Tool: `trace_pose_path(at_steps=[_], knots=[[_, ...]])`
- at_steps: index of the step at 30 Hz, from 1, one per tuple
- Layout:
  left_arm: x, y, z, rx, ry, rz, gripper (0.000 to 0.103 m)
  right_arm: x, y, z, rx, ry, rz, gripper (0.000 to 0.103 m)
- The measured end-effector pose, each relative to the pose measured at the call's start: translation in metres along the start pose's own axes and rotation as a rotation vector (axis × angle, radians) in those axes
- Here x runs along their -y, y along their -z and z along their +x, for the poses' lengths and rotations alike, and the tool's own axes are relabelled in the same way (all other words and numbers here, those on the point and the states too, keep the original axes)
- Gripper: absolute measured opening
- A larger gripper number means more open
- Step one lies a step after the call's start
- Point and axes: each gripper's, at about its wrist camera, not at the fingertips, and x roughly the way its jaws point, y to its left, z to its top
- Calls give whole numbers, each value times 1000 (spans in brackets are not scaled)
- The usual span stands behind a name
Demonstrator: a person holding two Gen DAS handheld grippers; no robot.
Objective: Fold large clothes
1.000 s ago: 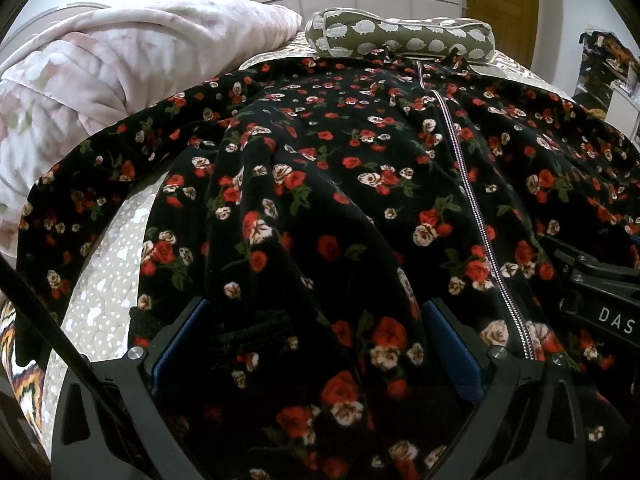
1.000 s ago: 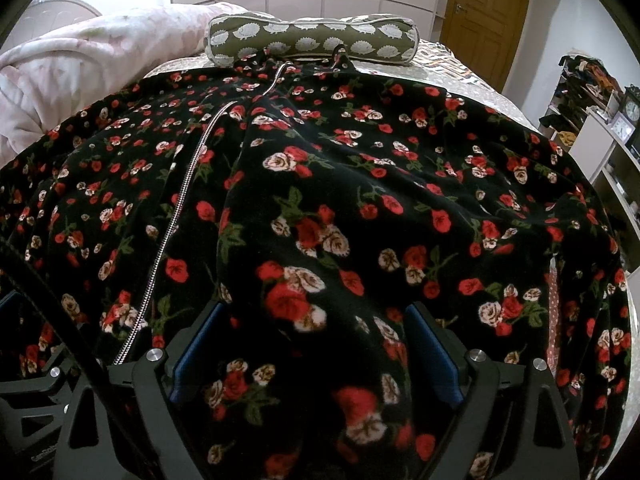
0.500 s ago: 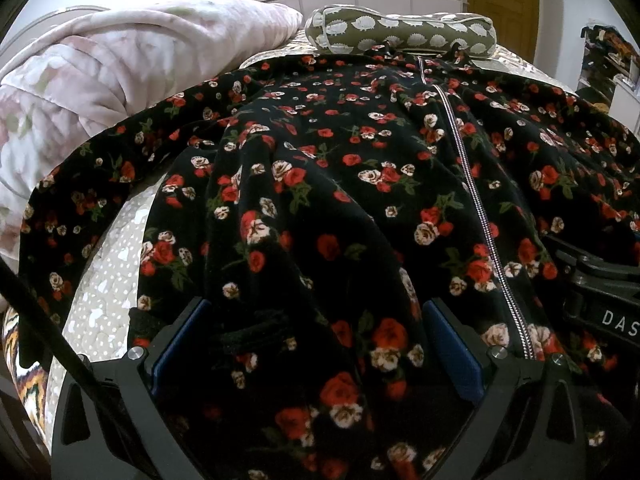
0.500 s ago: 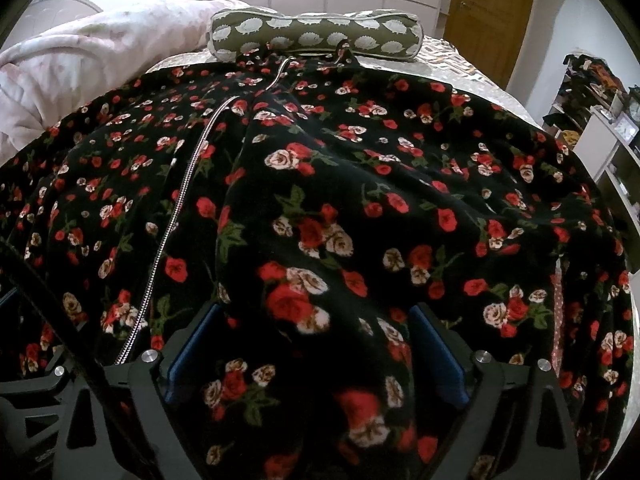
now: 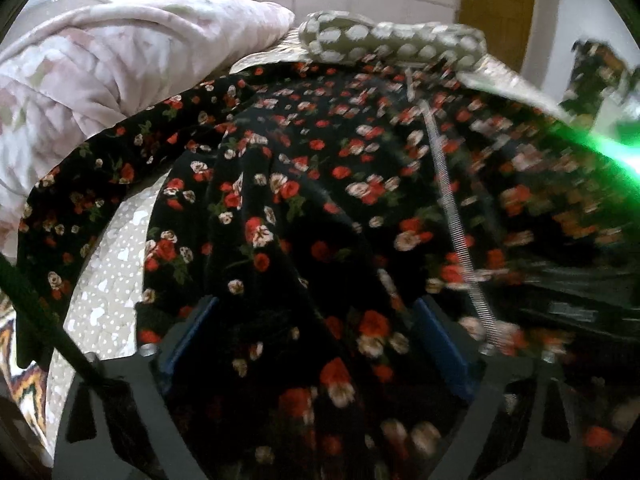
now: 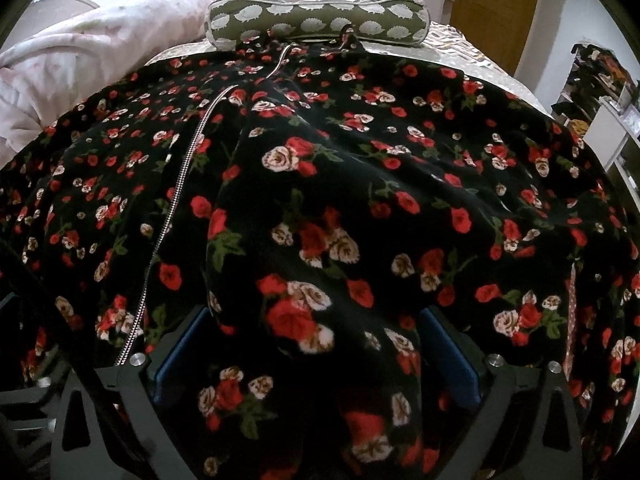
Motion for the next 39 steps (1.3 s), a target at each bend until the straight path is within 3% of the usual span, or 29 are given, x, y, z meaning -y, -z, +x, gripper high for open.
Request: trace_pose_path(at_steps=[3,4,6,8,11,13,16,19,23,25,26,27,29,30,31,33,36,39], knots=[[-27,-7,-44,73,63,-51,92,3,-4,-2,-7,-29,-4,101],[-40,-9,-58,103,66,-63,92,8,-5,-8,-2,-62,9,89],[-66,-6,-77,135,52,-85,93,26,-3,-32,22,-153,67,78],[-101,1,-81,128,13,-108,94,46,8,-58,40,-246,104,79],[-142,19,-60,54,-38,-169,94,71,38,-92,65,-262,109,85],[-165,33,-41,-8,12,-225,94,88,64,-101,43,-266,117,85],[-181,50,-17,-82,157,-301,94,104,97,-102,-28,-320,142,85],[-174,52,-14,-57,240,-303,94,99,129,-97,-91,-410,138,85],[-144,50,-7,-86,312,-260,93,83,132,-91,-65,-409,135,92],[-125,49,-4,-112,265,-214,79,74,127,-86,-50,-413,139,92],[-117,47,-4,-121,219,-183,65,71,125,-85,-36,-423,145,92],[-111,45,-6,-124,212,-167,42,71,121,-84,-29,-429,149,92],[-110,41,-8,-152,250,-196,19,66,116,-80,-17,-441,170,90],[-111,39,-12,-153,238,-215,16,66,116,-77,-9,-454,194,81],[-112,37,-17,-147,226,-223,15,65,114,-75,-9,-468,209,59],[-113,38,-31,-130,199,-237,12,68,110,-70,-48,-522,240,29],[-122,45,-66,-78,175,-252,11,88,105,-81,-60,-637,307,21],[-137,65,-107,-33,177,-270,10,107,112,-107,-55,-696,308,18]])
